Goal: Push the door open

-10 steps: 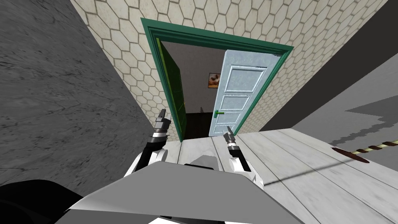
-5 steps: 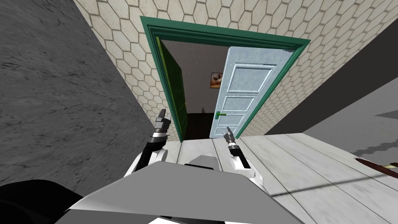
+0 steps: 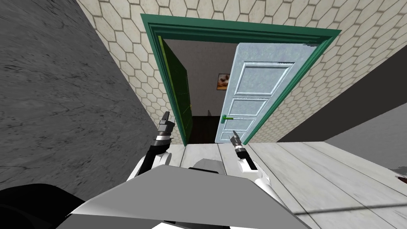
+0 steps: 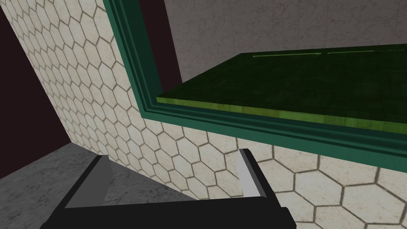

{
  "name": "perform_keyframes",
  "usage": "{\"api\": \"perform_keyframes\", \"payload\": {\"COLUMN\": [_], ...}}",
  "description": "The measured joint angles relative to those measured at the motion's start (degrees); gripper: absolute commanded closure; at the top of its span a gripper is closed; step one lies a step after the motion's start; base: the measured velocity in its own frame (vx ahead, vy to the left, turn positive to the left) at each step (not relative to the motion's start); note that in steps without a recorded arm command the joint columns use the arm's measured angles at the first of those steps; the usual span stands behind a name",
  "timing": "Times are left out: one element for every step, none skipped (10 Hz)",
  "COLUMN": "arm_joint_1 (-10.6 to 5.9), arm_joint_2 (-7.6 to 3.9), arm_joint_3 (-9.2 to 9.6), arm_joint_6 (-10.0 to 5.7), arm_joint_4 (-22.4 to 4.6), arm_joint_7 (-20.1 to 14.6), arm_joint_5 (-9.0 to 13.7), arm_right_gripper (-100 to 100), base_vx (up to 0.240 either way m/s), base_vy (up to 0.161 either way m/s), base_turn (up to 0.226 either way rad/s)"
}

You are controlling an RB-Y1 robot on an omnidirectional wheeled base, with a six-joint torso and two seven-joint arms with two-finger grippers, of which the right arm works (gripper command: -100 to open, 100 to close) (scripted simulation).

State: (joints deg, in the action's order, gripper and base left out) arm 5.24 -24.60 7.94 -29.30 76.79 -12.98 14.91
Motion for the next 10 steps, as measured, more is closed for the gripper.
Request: {"api": "perform_keyframes", "payload": {"arm_joint_1": [-0.74, -1.36, -2.12, -2.69, -3.35, -3.90, -4.52, -4.99, -5.37, -6.32], "arm_joint_2": [-0.58, -1.03, -1.58, -2.35, -2.88, -3.33, -3.98, -4.52, -5.03, -5.45], "arm_joint_3": [0.23, 0.43, 0.68, 0.91, 1.13, 1.32, 1.52, 1.63, 1.74, 1.99], "arm_joint_6": [-0.08, -0.02, -0.17, -0.50, -0.72, -0.77, -0.88, -0.76, -0.62, -0.78], "arm_joint_4": [-1.4, -2.6, -4.1, -5.5, -6.9, -8.0, -9.3, -10.1, -10.8, -12.4], "arm_joint_7": [-0.3, -0.5, -0.8, -1.2, -1.5, -1.7, -2.0, -2.3, -2.5, -2.8], "arm_joint_5": [0.3, 0.6, 0.9, 1.3, 1.5, 1.8, 2.1, 2.4, 2.7, 3.0], "arm_right_gripper": [-100, -100, -100, -100, -100, -100, -100, -100, -100, -100], "base_vx": [0.086, 0.083, 0.079, 0.072, 0.079, 0.084, 0.081, 0.068, 0.063, 0.066], "base_vy": [-0.076, -0.084, -0.079, -0.065, -0.057, -0.058, -0.062, -0.064, -0.062, -0.066], "base_turn": [0.078, 0.080, 0.081, 0.081, 0.084, 0.080, 0.072, 0.062, 0.071, 0.071]}}
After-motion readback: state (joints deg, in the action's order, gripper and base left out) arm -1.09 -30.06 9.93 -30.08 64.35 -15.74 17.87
